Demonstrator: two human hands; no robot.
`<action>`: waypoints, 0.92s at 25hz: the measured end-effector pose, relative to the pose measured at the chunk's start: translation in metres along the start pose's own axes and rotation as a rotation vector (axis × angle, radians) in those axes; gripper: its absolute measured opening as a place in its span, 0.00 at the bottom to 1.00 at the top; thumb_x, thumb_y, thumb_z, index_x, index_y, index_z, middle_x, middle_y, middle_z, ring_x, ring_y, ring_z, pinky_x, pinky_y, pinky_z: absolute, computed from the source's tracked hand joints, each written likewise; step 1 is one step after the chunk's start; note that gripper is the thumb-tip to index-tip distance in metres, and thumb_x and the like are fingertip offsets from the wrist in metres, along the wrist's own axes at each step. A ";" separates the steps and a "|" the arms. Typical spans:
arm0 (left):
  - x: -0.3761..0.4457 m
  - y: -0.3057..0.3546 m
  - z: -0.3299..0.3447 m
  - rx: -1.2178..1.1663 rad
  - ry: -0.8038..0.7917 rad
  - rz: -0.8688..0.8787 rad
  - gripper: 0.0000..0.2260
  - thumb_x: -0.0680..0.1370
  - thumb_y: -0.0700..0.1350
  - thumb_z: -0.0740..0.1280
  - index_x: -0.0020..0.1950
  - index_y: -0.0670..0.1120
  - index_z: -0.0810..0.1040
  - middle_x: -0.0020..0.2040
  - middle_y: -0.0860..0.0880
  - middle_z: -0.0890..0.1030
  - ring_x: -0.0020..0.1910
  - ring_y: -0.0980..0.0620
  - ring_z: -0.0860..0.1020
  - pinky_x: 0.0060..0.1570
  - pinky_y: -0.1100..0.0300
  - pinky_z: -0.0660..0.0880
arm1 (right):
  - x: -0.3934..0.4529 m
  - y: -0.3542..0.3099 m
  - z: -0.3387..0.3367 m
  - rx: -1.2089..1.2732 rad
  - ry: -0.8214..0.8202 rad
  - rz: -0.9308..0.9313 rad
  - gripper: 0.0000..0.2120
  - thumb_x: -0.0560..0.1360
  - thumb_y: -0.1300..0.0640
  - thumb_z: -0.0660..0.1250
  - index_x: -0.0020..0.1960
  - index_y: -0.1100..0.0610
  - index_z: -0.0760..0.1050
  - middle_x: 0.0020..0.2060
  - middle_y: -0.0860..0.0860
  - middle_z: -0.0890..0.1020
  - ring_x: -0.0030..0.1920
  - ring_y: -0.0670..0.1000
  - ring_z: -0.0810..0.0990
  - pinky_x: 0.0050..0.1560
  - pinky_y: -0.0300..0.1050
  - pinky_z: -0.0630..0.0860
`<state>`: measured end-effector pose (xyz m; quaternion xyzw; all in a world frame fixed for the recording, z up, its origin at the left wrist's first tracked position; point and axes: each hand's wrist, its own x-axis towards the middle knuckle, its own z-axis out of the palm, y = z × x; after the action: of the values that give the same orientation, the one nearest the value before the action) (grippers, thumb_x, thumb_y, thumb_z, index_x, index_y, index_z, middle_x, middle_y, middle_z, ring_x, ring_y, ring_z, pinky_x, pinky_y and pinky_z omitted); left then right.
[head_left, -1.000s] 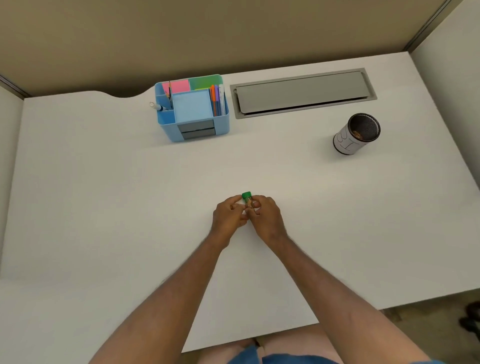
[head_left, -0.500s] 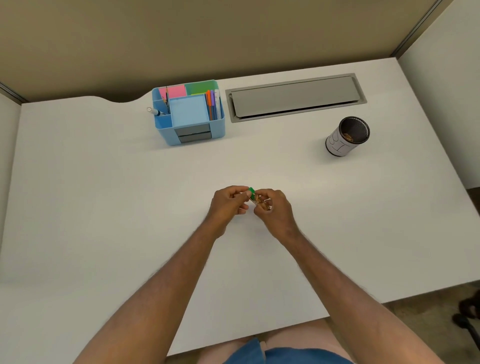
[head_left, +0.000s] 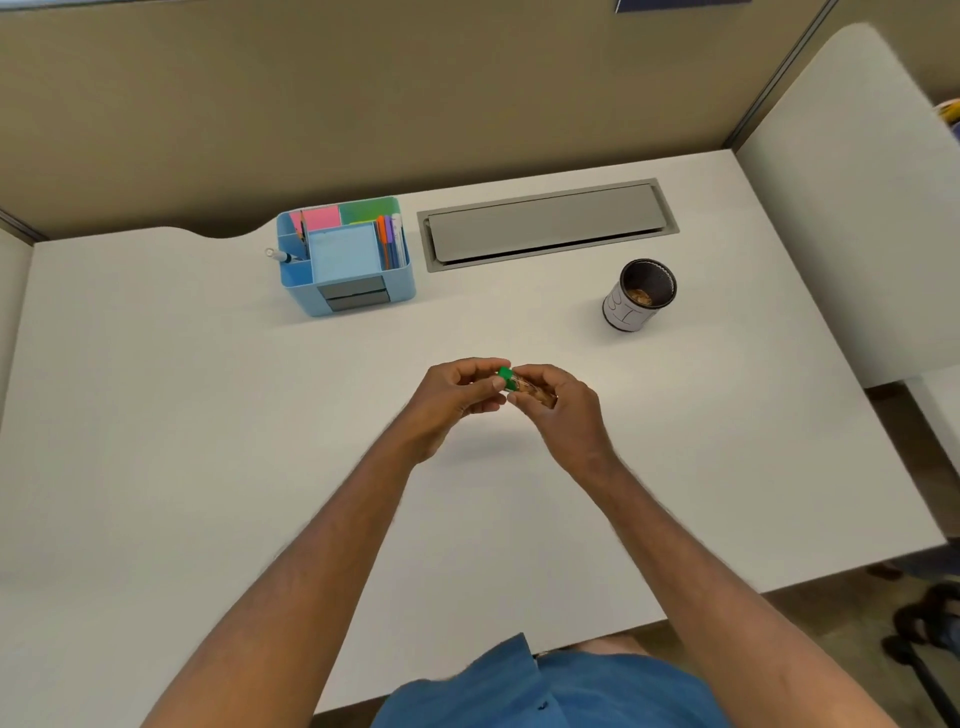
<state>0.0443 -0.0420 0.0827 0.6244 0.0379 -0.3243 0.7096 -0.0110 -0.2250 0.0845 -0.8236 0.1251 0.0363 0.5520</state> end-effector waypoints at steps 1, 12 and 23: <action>0.001 0.002 0.005 0.013 0.005 0.014 0.11 0.79 0.41 0.73 0.62 0.45 0.85 0.56 0.44 0.87 0.53 0.48 0.86 0.54 0.58 0.82 | 0.000 0.000 -0.007 0.001 -0.008 -0.009 0.13 0.76 0.58 0.76 0.60 0.53 0.83 0.52 0.45 0.86 0.51 0.37 0.84 0.50 0.28 0.77; 0.013 0.017 0.041 0.175 0.076 0.075 0.10 0.78 0.40 0.73 0.59 0.42 0.85 0.50 0.47 0.89 0.48 0.48 0.87 0.47 0.63 0.81 | 0.010 0.010 -0.048 0.068 -0.079 -0.027 0.13 0.77 0.58 0.75 0.61 0.52 0.83 0.54 0.45 0.87 0.55 0.43 0.85 0.57 0.37 0.80; 0.022 0.023 0.055 0.329 0.015 0.125 0.14 0.79 0.38 0.71 0.65 0.42 0.82 0.54 0.47 0.88 0.50 0.49 0.87 0.51 0.61 0.82 | 0.016 0.019 -0.070 0.102 -0.141 -0.002 0.14 0.79 0.57 0.73 0.64 0.52 0.83 0.52 0.43 0.88 0.51 0.37 0.84 0.50 0.30 0.78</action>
<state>0.0540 -0.1010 0.1047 0.7357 -0.0491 -0.2766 0.6163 -0.0052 -0.2988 0.0915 -0.7899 0.0868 0.0869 0.6008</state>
